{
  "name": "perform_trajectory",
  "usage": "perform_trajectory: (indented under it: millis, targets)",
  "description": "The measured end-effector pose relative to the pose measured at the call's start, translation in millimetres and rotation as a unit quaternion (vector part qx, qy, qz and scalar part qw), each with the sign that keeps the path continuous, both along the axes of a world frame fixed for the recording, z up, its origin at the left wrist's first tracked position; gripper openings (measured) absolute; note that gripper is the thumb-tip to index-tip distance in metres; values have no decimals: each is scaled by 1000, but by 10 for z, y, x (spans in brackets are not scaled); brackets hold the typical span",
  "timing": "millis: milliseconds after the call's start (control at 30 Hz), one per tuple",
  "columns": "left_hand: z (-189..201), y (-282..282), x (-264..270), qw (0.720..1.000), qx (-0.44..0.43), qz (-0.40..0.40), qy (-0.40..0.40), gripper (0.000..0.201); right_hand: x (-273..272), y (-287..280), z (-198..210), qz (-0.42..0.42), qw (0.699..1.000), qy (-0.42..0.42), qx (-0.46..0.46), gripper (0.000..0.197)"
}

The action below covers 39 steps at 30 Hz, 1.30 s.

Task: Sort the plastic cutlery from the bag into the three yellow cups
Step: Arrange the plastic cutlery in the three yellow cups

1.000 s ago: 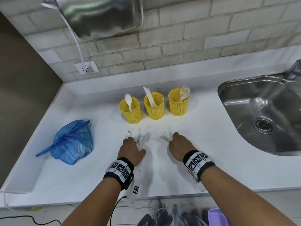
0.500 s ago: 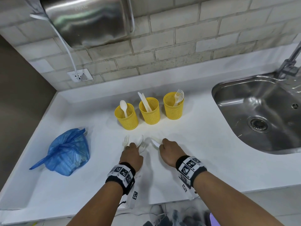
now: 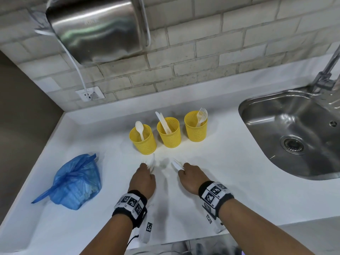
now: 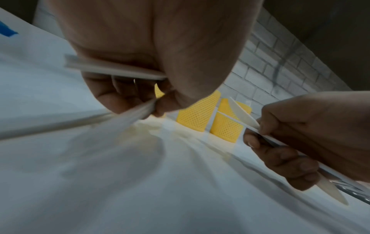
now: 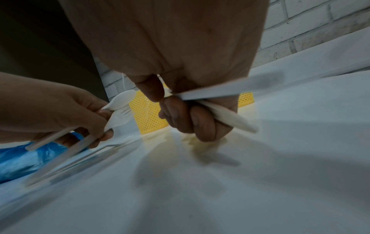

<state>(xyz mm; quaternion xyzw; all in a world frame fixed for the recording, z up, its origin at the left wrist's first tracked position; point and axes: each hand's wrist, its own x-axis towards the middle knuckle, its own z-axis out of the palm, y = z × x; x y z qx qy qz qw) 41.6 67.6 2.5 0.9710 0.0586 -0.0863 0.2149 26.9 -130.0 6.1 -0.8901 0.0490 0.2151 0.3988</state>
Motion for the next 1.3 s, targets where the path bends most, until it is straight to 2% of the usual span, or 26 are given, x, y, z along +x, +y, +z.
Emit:
perform_trajectory:
  millis: [100,267,333,500,600,733,900,1000,1133,1300]
  targets:
    - [28,71,30,998,-37,47,-21,3,41,-16,-22,6,1000,-8,-10,19]
    - [25,193,11,994,-42,99,-11,13,42,-10,-76,6,999,-26,-28,28]
    - [14,226,-1,993,-33,114,0,21,42,-2,-91,7,999,-35,-31,25]
    - [9,270,-54,987,-15,155,27,60,54,17,-93,14,999,-31,-33,25]
    - [-24,286,-33,984,-19,171,40,69,68,33,-69,8,999,-18,-31,28]
    - [-54,284,10,988,28,140,66,46,95,54,-105,-11,1000,0,-12,21]
    - [12,179,54,991,12,114,74,20,125,36,-110,-5,1000,18,11,20]
    - [68,92,48,994,-14,89,60,20,145,30,-82,-19,999,25,39,27]
    - [229,-95,34,996,-73,44,-10,25,165,89,14,-55,993,26,97,27]
    - [431,-267,32,978,-187,41,-81,18,222,172,289,-136,953,10,270,23]
